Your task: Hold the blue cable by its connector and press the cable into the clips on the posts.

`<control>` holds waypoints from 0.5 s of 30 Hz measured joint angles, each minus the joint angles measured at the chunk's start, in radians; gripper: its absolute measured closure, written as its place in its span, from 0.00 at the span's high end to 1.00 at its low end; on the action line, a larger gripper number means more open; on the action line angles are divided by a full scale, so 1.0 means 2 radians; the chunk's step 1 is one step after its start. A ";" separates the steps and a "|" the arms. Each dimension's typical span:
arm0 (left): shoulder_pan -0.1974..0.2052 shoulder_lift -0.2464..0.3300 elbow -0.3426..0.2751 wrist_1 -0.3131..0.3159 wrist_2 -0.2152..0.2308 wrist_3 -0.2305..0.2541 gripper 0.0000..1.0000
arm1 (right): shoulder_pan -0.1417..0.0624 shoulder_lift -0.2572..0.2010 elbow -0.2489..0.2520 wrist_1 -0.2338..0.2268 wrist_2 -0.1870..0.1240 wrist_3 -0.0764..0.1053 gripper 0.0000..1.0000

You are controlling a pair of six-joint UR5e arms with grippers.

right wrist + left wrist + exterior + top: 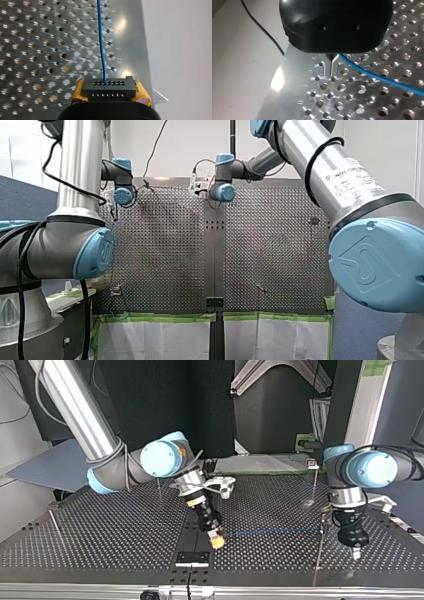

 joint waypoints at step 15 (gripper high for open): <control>-0.001 -0.003 0.005 -0.009 0.001 -0.008 0.49 | -0.005 0.000 -0.006 0.015 -0.005 0.000 0.00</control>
